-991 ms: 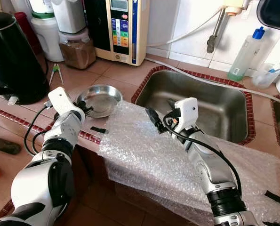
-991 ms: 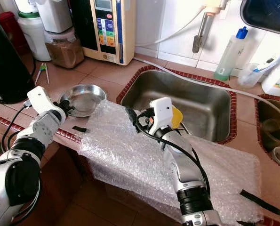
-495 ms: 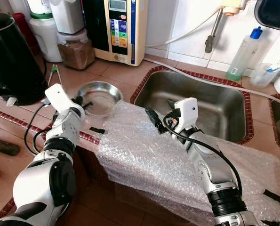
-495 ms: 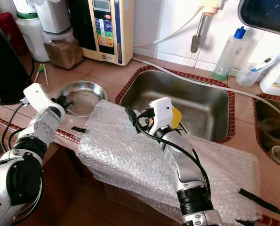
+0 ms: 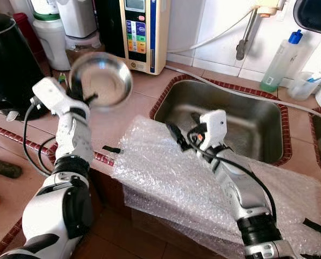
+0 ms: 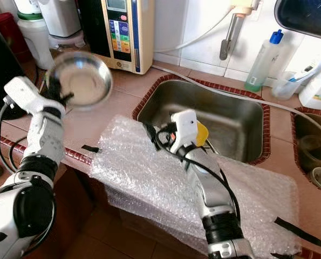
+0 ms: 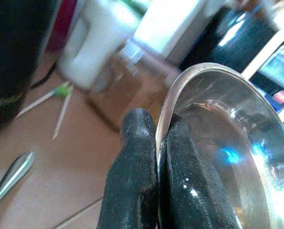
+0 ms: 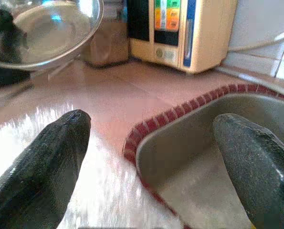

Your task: Kitchen organization

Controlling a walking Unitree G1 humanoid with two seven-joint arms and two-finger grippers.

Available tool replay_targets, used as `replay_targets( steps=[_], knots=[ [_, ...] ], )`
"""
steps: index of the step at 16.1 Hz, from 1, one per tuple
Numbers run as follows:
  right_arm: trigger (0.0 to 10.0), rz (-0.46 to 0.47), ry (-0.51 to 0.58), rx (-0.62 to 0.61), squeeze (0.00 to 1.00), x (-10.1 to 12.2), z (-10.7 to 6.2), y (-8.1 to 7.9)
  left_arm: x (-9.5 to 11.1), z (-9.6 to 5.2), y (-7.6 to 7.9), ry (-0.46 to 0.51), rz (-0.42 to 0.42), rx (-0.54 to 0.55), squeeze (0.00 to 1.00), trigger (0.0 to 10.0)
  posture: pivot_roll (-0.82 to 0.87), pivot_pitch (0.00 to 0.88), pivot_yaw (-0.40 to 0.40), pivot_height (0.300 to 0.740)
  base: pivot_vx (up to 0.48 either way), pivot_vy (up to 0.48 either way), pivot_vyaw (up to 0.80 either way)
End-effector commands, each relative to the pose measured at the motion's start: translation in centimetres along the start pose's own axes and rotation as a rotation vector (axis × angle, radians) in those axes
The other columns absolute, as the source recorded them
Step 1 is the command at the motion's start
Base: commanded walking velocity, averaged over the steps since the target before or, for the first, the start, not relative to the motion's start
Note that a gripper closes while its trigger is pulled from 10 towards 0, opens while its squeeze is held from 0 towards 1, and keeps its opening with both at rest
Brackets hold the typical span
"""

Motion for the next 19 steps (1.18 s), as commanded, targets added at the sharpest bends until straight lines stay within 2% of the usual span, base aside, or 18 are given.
replay_targets(
  steps=[1,4,5,9,10,13,14,15,16,19],
  knots=[
    [10.0,0.065,0.03,-0.037,0.0,0.8,0.3,0.7,0.4,0.3,2.4,0.022,-0.001,-0.097,0.0,0.0,-0.09,0.004,-0.007,0.74,0.0,0.0,0.0],
    [10.0,0.305,0.156,-0.11,0.0,3.9,1.1,2.4,-2.0,-1.1,5.9,-0.016,0.051,-0.276,0.0,0.0,-0.08,0.0,-0.011,0.74,0.0,0.0,0.0],
    [10.0,0.345,0.171,-0.115,0.0,4.4,1.3,2.6,-2.6,-1.5,6.5,-0.027,0.052,-0.298,0.0,0.0,-0.08,0.0,-0.012,0.74,0.0,0.0,0.0],
    [10.0,0.359,0.168,-0.088,0.0,4.6,1.6,2.3,-5.7,-3.4,8.6,-0.099,0.005,-0.385,0.0,0.0,-0.08,0.0,-0.019,0.74,0.0,0.0,0.0],
    [10.0,0.362,0.164,-0.09,0.0,4.5,1.7,2.3,-7.0,-4.4,9.7,-0.134,-0.021,-0.427,0.0,0.0,-0.08,0.0,-0.019,0.74,0.0,0.0,0.0],
    [10.0,0.337,0.134,-0.083,0.0,4.1,1.8,2.1,-8.1,-5.7,10.9,-0.167,-0.047,-0.473,0.0,0.0,-0.08,0.0,-0.016,0.74,0.0,0.0,0.0],
    [0.0,0.322,0.094,-0.126,0.0,3.2,1.9,2.4,-8.2,-6.1,11.5,-0.168,-0.067,-0.494,0.0,0.0,-0.08,0.0,-0.016,0.74,0.0,0.0,0.0],
    [0.0,0.312,0.084,-0.149,0.0,3.0,1.8,2.7,-8.2,-6.2,11.7,-0.167,-0.072,-0.499,0.0,0.0,-0.08,0.0,-0.016,0.74,0.0,0.0,0.0],
    [0.0,0.287,0.057,-0.212,0.0,2.4,1.7,3.7,-8.1,-6.4,11.9,-0.166,-0.079,-0.507,0.0,0.0,-0.08,0.0,-0.016,0.74,0.0,0.0,0.0],
    [0.0,0.291,0.047,-0.24,0.0,2.2,1.6,4.6,-8.0,-6.5,11.8,-0.171,-0.076,-0.509,0.0,0.0,-0.08,0.0,-0.017,0.74,0.0,0.0,0.0]
  ],
)
Point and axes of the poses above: a point about 5 cm out from each wrist's last joint towards the gripper, its own z axis pointing out of the wrist towards the gripper, its own x axis along the axis of the wrist's last joint, y = z × x, the point moved 5 cm from there along z, pointing out of the wrist towards the gripper, and after that the axes turned 10 degrees about -z, right-handed, at the moved point
